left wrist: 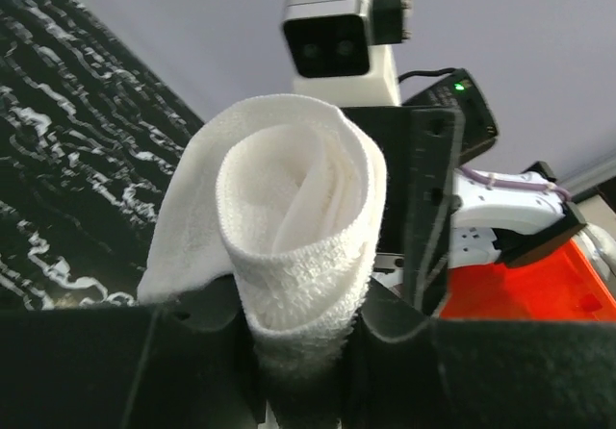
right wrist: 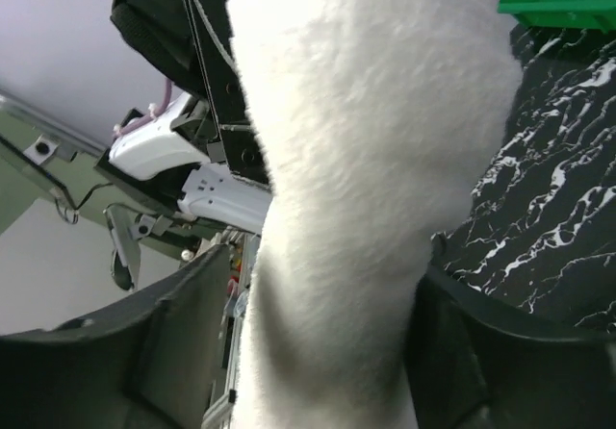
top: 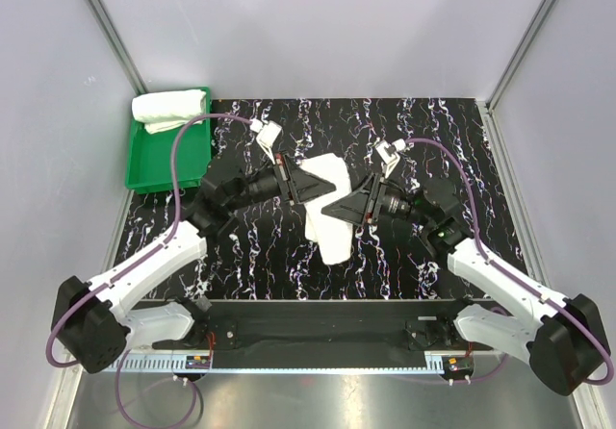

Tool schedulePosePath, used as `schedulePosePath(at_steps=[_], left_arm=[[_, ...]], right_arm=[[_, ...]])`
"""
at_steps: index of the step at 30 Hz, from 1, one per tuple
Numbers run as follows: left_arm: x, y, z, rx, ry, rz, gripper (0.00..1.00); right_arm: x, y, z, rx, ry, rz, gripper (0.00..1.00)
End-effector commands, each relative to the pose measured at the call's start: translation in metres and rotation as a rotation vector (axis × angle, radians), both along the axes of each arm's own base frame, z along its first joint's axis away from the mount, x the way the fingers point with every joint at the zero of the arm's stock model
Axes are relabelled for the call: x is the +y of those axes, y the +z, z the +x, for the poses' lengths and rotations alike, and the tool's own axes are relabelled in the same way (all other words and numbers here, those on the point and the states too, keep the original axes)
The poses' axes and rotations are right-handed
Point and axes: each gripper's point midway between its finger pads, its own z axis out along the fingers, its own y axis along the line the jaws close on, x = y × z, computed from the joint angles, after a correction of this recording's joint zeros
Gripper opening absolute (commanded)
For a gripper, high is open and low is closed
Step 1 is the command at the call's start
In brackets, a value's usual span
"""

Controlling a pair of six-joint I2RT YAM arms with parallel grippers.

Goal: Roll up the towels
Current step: Place the rolled towel into the container

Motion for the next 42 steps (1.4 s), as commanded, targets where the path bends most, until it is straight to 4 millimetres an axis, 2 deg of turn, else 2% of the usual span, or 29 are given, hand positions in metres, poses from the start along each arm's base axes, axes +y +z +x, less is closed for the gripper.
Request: schedulePosePath(at_steps=[1, 3, 6, 9, 10, 12, 13, 15, 16, 17, 19, 21, 22, 23, 24, 25, 26, 27, 29, 30, 31, 34, 36, 38, 39, 41, 42], left_arm=[[0.021, 0.028, 0.021, -0.062, 0.145, -0.003, 0.0], [0.036, 0.024, 0.037, -0.04, 0.22, 0.023, 0.0], [0.06, 0.019, 0.059, -0.017, 0.309, 0.046, 0.0], [0.092, 0.01, 0.084, 0.025, 0.435, 0.076, 0.0], [0.109, 0.009, 0.095, 0.033, 0.488, 0.077, 0.0], [0.128, 0.007, 0.106, 0.039, 0.542, 0.079, 0.0], [0.149, 0.006, 0.118, 0.038, 0.603, 0.084, 0.0], [0.172, 0.002, 0.133, 0.061, 0.681, 0.101, 0.0], [0.2, -0.005, 0.145, 0.088, 0.777, 0.122, 0.0], [0.214, -0.005, 0.152, 0.097, 0.827, 0.126, 0.0], [0.257, -0.011, 0.169, 0.131, 0.974, 0.139, 0.0], [0.281, -0.014, 0.18, 0.138, 1.037, 0.135, 0.0], [0.302, -0.012, 0.186, 0.134, 1.089, 0.114, 0.0], [0.312, -0.011, 0.191, 0.142, 1.109, 0.098, 0.0], [0.324, -0.02, 0.2, 0.169, 1.128, 0.091, 0.0], [0.342, -0.017, 0.205, 0.174, 1.163, 0.053, 0.0], [0.351, -0.018, 0.21, 0.176, 1.18, 0.035, 0.0], [0.361, -0.029, 0.219, 0.2, 1.195, 0.027, 0.0], [0.383, -0.025, 0.23, 0.171, 1.245, -0.018, 0.0], [0.392, -0.037, 0.239, 0.198, 1.267, -0.018, 0.0], [0.403, -0.034, 0.244, 0.179, 1.303, -0.041, 0.0], [0.435, -0.046, 0.255, 0.192, 1.444, -0.043, 0.0], [0.449, -0.049, 0.261, 0.178, 1.502, -0.041, 0.0], [0.464, -0.043, 0.266, 0.147, 1.554, -0.04, 0.0], [0.47, -0.053, 0.272, 0.17, 1.572, -0.026, 0.0], [0.48, -0.051, 0.28, 0.166, 1.592, -0.024, 0.0], [0.486, -0.064, 0.285, 0.195, 1.606, -0.014, 0.0]], right_arm=[[-0.006, 0.018, -0.001, -0.072, -0.065, -0.02, 0.76], [-0.011, 0.014, 0.007, -0.084, -0.129, -0.07, 0.86], [-0.026, 0.002, 0.023, -0.044, -0.28, -0.155, 0.92], [-0.038, -0.01, 0.028, -0.015, -0.356, -0.227, 0.93], [-0.04, -0.016, 0.027, -0.004, -0.362, -0.246, 0.93], [-0.042, -0.018, 0.026, 0.001, -0.368, -0.248, 0.93], [-0.043, -0.025, 0.025, 0.013, -0.366, -0.256, 0.93], [-0.043, -0.03, 0.024, 0.029, -0.364, -0.254, 0.94], [-0.043, -0.037, 0.024, 0.041, -0.363, -0.26, 0.93], [-0.042, -0.038, 0.023, 0.048, -0.358, -0.257, 0.93], [-0.04, -0.047, 0.023, 0.062, -0.349, -0.262, 0.93], [-0.037, -0.052, 0.024, 0.072, -0.338, -0.26, 0.93], [-0.037, -0.057, 0.024, 0.082, -0.334, -0.268, 0.94], [-0.035, -0.06, 0.024, 0.086, -0.321, -0.27, 0.94], [-0.032, -0.063, 0.026, 0.088, -0.315, -0.273, 0.93], [-0.031, -0.068, 0.026, 0.098, -0.306, -0.279, 0.93], [-0.029, -0.07, 0.027, 0.101, -0.301, -0.283, 0.93], [-0.027, -0.075, 0.028, 0.11, -0.288, -0.291, 0.93], [-0.023, -0.081, 0.029, 0.114, -0.27, -0.301, 0.93], [-0.02, -0.086, 0.032, 0.123, -0.262, -0.31, 0.93], [-0.019, -0.089, 0.033, 0.125, -0.257, -0.315, 0.93], [-0.013, -0.098, 0.036, 0.138, -0.233, -0.334, 0.92], [-0.008, -0.106, 0.038, 0.149, -0.212, -0.342, 0.92], [-0.006, -0.11, 0.039, 0.157, -0.203, -0.339, 0.92], [-0.003, -0.113, 0.041, 0.163, -0.193, -0.339, 0.92], [0.0, -0.12, 0.043, 0.175, -0.182, -0.343, 0.92], [0.004, -0.127, 0.045, 0.187, -0.168, -0.35, 0.92]])
